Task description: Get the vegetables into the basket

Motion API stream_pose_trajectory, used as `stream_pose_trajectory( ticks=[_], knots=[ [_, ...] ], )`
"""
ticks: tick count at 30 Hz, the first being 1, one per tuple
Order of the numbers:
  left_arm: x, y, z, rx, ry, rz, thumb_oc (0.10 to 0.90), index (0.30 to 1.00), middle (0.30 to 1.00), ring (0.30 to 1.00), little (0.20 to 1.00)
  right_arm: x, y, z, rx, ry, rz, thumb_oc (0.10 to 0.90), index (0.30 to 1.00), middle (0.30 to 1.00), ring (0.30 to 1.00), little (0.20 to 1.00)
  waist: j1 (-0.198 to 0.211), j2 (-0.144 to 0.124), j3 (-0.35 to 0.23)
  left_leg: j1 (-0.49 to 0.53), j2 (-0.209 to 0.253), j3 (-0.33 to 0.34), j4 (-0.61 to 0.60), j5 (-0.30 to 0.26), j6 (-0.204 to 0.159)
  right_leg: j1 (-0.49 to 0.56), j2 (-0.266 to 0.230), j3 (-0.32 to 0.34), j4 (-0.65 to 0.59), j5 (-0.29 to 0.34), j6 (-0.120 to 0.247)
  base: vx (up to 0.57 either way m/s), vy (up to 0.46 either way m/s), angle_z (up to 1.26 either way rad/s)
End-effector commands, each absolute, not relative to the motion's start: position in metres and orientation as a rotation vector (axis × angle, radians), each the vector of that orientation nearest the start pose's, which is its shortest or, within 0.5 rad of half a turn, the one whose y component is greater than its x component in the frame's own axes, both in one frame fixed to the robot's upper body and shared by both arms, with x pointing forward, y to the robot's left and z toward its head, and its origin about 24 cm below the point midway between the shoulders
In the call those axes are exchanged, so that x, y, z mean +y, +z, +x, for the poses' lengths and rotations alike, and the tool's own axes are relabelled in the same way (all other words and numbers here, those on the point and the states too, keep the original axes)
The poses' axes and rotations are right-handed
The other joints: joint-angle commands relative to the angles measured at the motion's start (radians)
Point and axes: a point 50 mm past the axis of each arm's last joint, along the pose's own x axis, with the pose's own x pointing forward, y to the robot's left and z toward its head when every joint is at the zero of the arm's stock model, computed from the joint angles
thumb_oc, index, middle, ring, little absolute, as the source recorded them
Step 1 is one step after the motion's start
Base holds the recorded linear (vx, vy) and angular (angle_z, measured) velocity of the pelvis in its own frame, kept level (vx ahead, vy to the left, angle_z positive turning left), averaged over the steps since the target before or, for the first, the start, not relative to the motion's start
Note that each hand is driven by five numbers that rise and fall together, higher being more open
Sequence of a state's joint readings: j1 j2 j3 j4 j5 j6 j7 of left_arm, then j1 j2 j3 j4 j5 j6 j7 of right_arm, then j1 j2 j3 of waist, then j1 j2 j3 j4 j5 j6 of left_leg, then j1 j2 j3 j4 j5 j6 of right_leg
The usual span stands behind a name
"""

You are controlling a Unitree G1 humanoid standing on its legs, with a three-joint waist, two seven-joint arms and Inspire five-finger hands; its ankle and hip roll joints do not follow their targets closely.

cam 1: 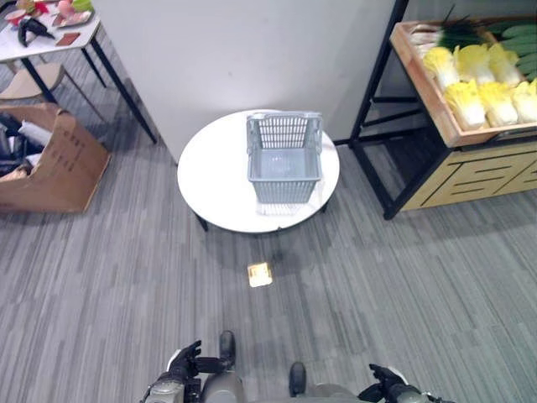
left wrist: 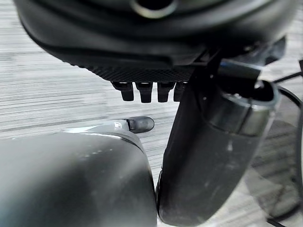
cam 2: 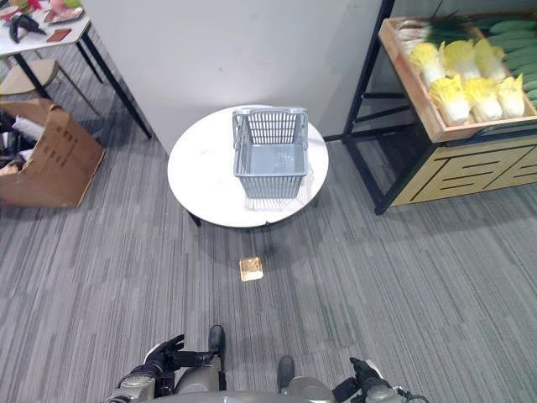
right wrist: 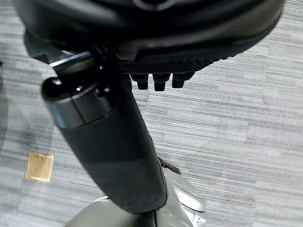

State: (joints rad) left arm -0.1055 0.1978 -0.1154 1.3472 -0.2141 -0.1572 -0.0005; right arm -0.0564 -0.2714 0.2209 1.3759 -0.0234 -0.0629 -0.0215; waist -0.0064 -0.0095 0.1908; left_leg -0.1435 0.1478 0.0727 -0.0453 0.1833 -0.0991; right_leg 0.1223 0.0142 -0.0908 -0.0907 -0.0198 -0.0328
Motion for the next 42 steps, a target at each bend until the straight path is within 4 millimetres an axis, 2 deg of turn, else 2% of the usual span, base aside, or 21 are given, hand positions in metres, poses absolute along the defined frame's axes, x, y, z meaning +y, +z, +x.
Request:
stream_pose_trajectory(
  ticks=[1,6,7,8,9,11,13,15,16,19,20,22,24,28,32,37,40,42],
  knots=[
    [0.223,-0.164,0.091,1.172,0.123,0.141,0.900,1.000,1.000,1.000,1.000,-0.246,-0.164,0.069,1.293,0.004,-0.396,0.900,1.000,1.000,1.000,1.000,0.017,-0.027,-0.036,-0.019,-0.048,0.042,0.042,-0.009,0.052,0.016,-0.132,0.075,0.142,0.003,0.094,0.23,0.246,-0.35],
    [0.229,-0.160,0.101,1.146,0.099,0.184,0.900,1.000,1.000,1.000,1.000,-0.236,-0.165,0.075,1.279,0.041,-0.384,0.900,1.000,1.000,1.000,1.000,0.018,-0.064,-0.037,-0.016,-0.096,0.092,0.094,-0.081,0.098,-0.032,-0.187,0.116,0.221,0.112,0.134,0.17,0.241,-0.27],
    [0.232,-0.159,0.105,1.134,0.106,0.191,0.900,1.000,1.000,1.000,1.000,-0.230,-0.165,0.081,1.260,0.054,-0.376,0.900,1.000,1.000,1.000,1.000,0.020,-0.075,-0.031,-0.009,-0.109,0.107,0.101,-0.101,0.111,-0.055,-0.199,0.126,0.243,0.167,0.144,0.11,0.182,-0.09],
    [0.232,-0.159,0.105,1.134,0.106,0.191,0.900,1.000,1.000,1.000,1.000,-0.230,-0.165,0.081,1.260,0.054,-0.376,0.900,1.000,1.000,1.000,1.000,0.020,-0.075,-0.031,-0.009,-0.109,0.108,0.101,-0.101,0.111,-0.055,-0.199,0.127,0.243,0.167,0.144,0.13,0.239,-0.12],
    [0.234,-0.158,0.107,1.128,0.110,0.194,0.900,1.000,1.000,1.000,1.000,-0.227,-0.165,0.086,1.244,0.068,-0.380,0.900,1.000,1.000,1.000,1.000,0.024,-0.078,-0.025,-0.003,-0.119,0.118,0.107,-0.120,0.125,-0.082,-0.209,0.121,0.285,0.211,0.150,0.10,0.191,-0.03],
    [0.236,-0.157,0.109,1.126,0.102,0.198,0.900,1.000,1.000,1.000,1.000,-0.225,-0.164,0.090,1.230,0.080,-0.384,0.900,1.000,1.000,1.000,1.000,0.025,-0.074,-0.014,0.015,-0.124,0.129,0.112,-0.141,0.144,-0.114,-0.214,0.098,0.366,0.236,0.147,0.11,0.203,-0.05],
    [0.236,-0.157,0.109,1.126,0.102,0.198,0.900,1.000,1.000,1.000,1.000,-0.225,-0.164,0.090,1.230,0.080,-0.384,0.900,1.000,1.000,1.000,1.000,0.025,-0.074,-0.014,0.015,-0.124,0.129,0.112,-0.141,0.144,-0.114,-0.214,0.098,0.366,0.236,0.147,0.06,0.112,-0.03],
    [0.236,-0.157,0.107,1.134,0.083,0.206,0.900,1.000,1.000,1.000,1.000,-0.221,-0.165,0.092,1.219,0.099,-0.383,0.900,1.000,1.000,1.000,1.000,0.015,-0.059,-0.004,0.084,-0.136,0.142,0.096,-0.174,0.166,-0.168,-0.217,0.026,0.472,0.234,0.136,0.19,0.264,0.04],
    [0.237,-0.157,0.106,1.140,0.084,0.206,0.900,1.000,1.000,1.000,1.000,-0.219,-0.165,0.092,1.216,0.103,-0.381,0.900,1.000,1.000,1.000,1.000,0.011,-0.055,-0.003,0.105,-0.138,0.144,0.087,-0.181,0.168,-0.195,-0.218,0.005,0.473,0.229,0.131,0.20,0.158,-0.15],
    [0.238,-0.158,0.103,1.153,0.079,0.207,0.900,1.000,1.000,1.000,1.000,-0.220,-0.165,0.091,1.221,0.102,-0.379,0.900,1.000,1.000,1.000,1.000,-0.002,-0.055,0.004,0.151,-0.138,0.145,0.062,-0.194,0.158,-0.234,-0.225,-0.045,0.376,0.201,0.128,0.16,-0.007,-0.27],
    [0.237,-0.158,0.103,1.154,0.075,0.210,0.900,1.000,1.000,1.000,1.000,-0.220,-0.165,0.092,1.220,0.102,-0.376,0.900,1.000,1.000,1.000,1.000,-0.010,-0.063,0.008,0.167,-0.142,0.138,0.061,-0.205,0.151,-0.252,-0.233,-0.059,0.297,0.209,0.139,0.15,-0.063,-0.19],
    [0.237,-0.158,0.102,1.158,0.072,0.211,0.900,1.000,1.000,1.000,1.000,-0.220,-0.165,0.091,1.223,0.101,-0.376,0.900,1.000,1.000,1.000,1.000,-0.015,-0.067,0.010,0.179,-0.143,0.135,0.059,-0.212,0.145,-0.256,-0.239,-0.068,0.245,0.219,0.146,0.16,-0.083,0.00],
    [0.236,-0.159,0.100,1.163,0.063,0.215,0.900,1.000,1.000,1.000,1.000,-0.221,-0.165,0.089,1.230,0.101,-0.374,0.900,1.000,1.000,1.000,1.000,-0.033,-0.072,0.018,0.215,-0.148,0.104,0.072,-0.238,0.132,-0.278,-0.243,-0.038,0.179,0.266,0.162,0.25,-0.152,0.20],
    [0.234,-0.160,0.099,1.164,0.063,0.205,0.900,1.000,1.000,1.000,1.000,-0.222,-0.166,0.085,1.239,0.109,-0.382,0.900,1.000,1.000,1.000,1.000,-0.029,-0.073,-0.003,0.231,-0.140,0.089,0.093,-0.258,0.115,-0.235,-0.224,-0.040,0.144,0.236,0.150,0.16,-0.160,0.44],
    [0.226,-0.162,0.096,1.172,0.051,0.186,0.900,1.000,1.000,1.000,1.000,-0.230,-0.164,0.087,1.234,0.105,-0.407,0.900,1.000,1.000,1.000,1.000,-0.028,-0.051,-0.025,0.233,-0.089,0.074,0.109,-0.227,0.076,-0.204,-0.178,-0.055,0.143,0.186,0.120,0.12,-0.248,-0.01],
    [0.223,-0.162,0.100,1.156,0.064,0.167,0.900,1.000,1.000,1.000,1.000,-0.237,-0.162,0.088,1.233,0.073,-0.413,0.900,1.000,1.000,1.000,1.000,-0.031,-0.040,-0.028,0.215,-0.060,0.050,0.137,-0.193,0.047,-0.190,-0.155,-0.069,0.130,0.162,0.100,0.03,-0.134,-0.02],
    [0.222,-0.161,0.103,1.146,0.073,0.156,0.900,1.000,1.000,1.000,1.000,-0.245,-0.161,0.083,1.247,0.046,-0.423,0.900,1.000,1.000,1.000,1.000,-0.026,-0.038,-0.026,0.180,-0.068,0.013,0.208,-0.165,0.031,-0.169,-0.149,-0.075,0.112,0.158,0.087,0.04,-0.076,0.23],
    [0.222,-0.160,0.107,1.132,0.073,0.157,0.900,1.000,1.000,1.000,1.000,-0.252,-0.160,0.081,1.256,0.023,-0.432,0.900,1.000,1.000,1.000,1.000,-0.027,-0.041,-0.025,0.156,-0.075,-0.011,0.176,-0.154,0.030,-0.154,-0.159,-0.075,0.097,0.156,0.093,0.03,0.014,0.17]
  ],
)
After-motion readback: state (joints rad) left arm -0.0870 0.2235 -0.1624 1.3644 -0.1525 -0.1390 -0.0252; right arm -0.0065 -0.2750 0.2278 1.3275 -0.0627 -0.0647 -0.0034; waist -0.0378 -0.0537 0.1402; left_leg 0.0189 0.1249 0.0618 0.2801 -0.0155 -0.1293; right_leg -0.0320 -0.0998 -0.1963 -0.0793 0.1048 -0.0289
